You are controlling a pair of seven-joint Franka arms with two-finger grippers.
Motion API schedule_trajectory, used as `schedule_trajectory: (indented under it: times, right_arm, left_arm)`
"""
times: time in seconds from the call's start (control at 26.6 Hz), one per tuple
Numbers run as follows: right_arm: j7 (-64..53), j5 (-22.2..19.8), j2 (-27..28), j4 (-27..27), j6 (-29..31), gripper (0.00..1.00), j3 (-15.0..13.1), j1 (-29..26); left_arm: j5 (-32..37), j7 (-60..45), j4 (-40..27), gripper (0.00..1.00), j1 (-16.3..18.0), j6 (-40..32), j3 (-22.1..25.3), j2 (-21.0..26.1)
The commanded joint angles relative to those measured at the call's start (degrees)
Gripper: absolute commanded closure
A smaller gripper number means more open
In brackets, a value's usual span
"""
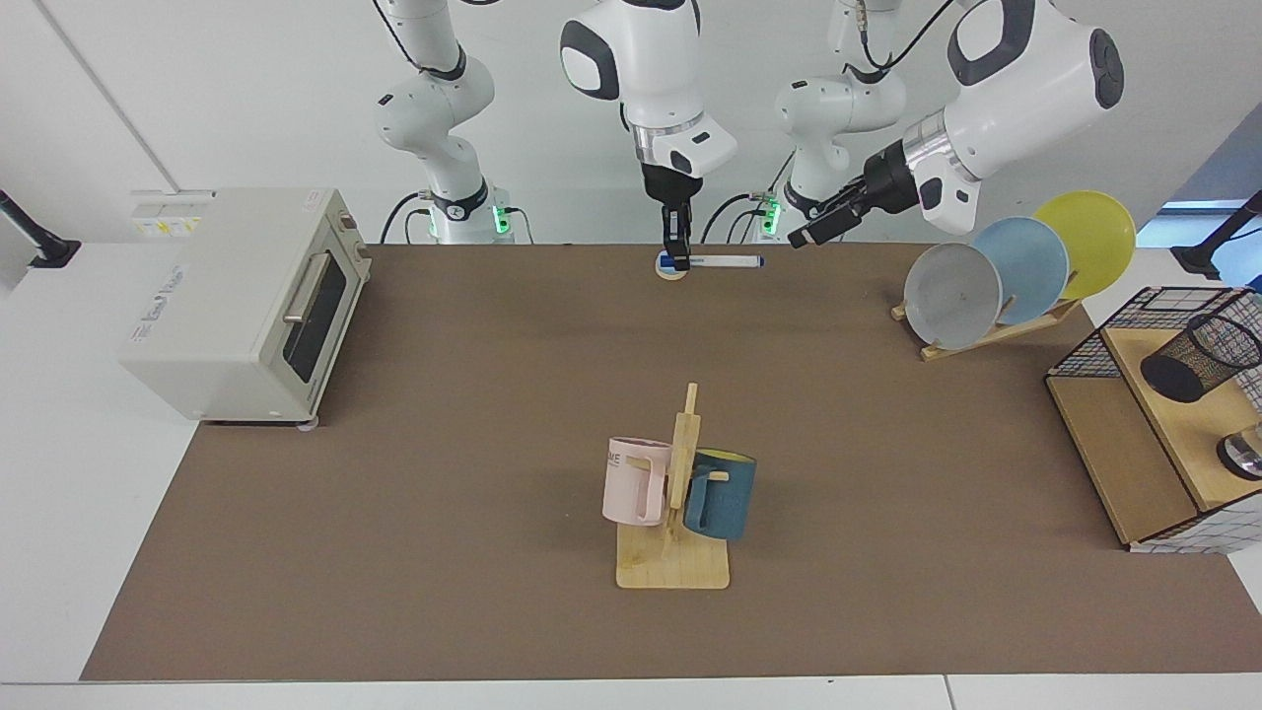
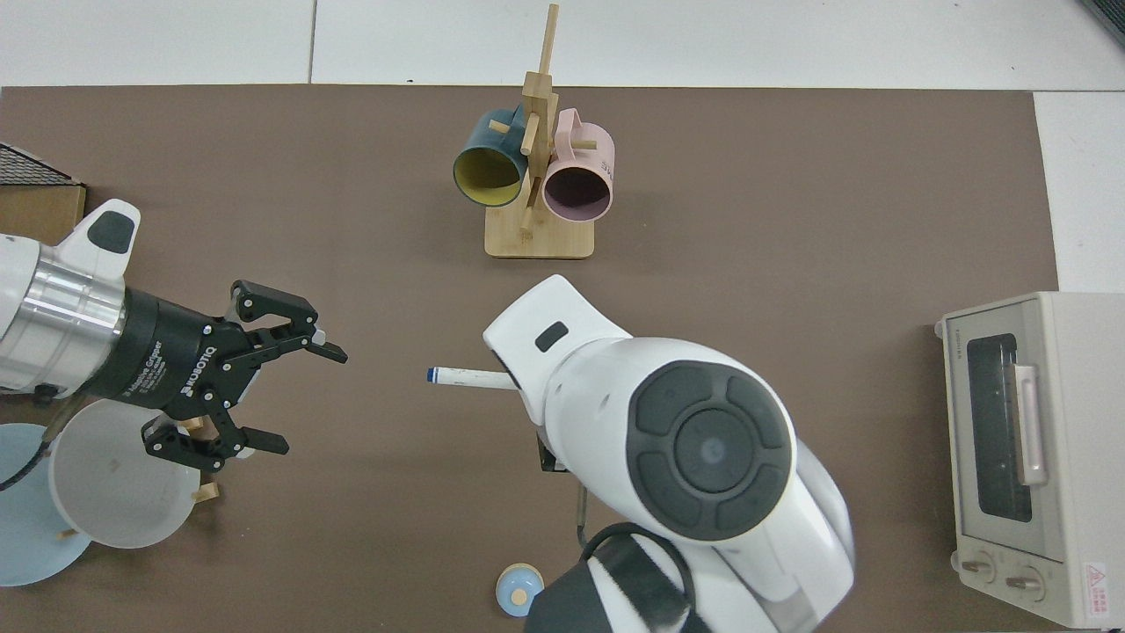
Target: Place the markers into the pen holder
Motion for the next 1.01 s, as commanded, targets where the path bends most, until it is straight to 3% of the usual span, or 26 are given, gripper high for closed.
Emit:
schedule_trajectory:
  times: [0.0, 0.19, 0.3, 0.41, 0.86, 0.98]
  right_arm:
    - [3.5, -1.3, 0.4, 0.6, 0.8, 1.00, -0.3, 0.8]
    - [4.3, -1.4, 0.4, 2.1, 1.7, 1.00, -0.3, 1.5]
    - [4.3, -1.2, 0.4, 3.7, 1.8, 1.00, -0.4, 1.6]
    - [4.3, -0.6, 1.2, 4.6, 2.6, 1.00, -0.4, 1.6]
    - [5.3, -0.6, 1.3, 4.6, 6.0, 1.00, -0.4, 2.4]
    - [5.3, -0.6, 1.3, 4.6, 6.6, 1.00, -0.5, 2.4]
  left_arm:
    - [2.8, 1.6, -2.0, 0.00, -0.1, 2.8, -0.7, -0.4]
    - [5.9, 4.1, -3.5, 0.00, -0.8, 4.4, -1.6, -0.8]
    - [12.8, 7.7, -3.9, 0.00, -3.1, 6.0, -2.9, -1.1]
    - [13.2, 9.7, -4.1, 0.00, -3.3, 6.7, -3.0, -1.1]
    - [5.2, 17.9, -3.7, 0.00, 1.3, 8.7, -1.8, -0.4]
    - [5.0, 24.7, -3.5, 0.00, 4.0, 9.5, -1.7, -0.3]
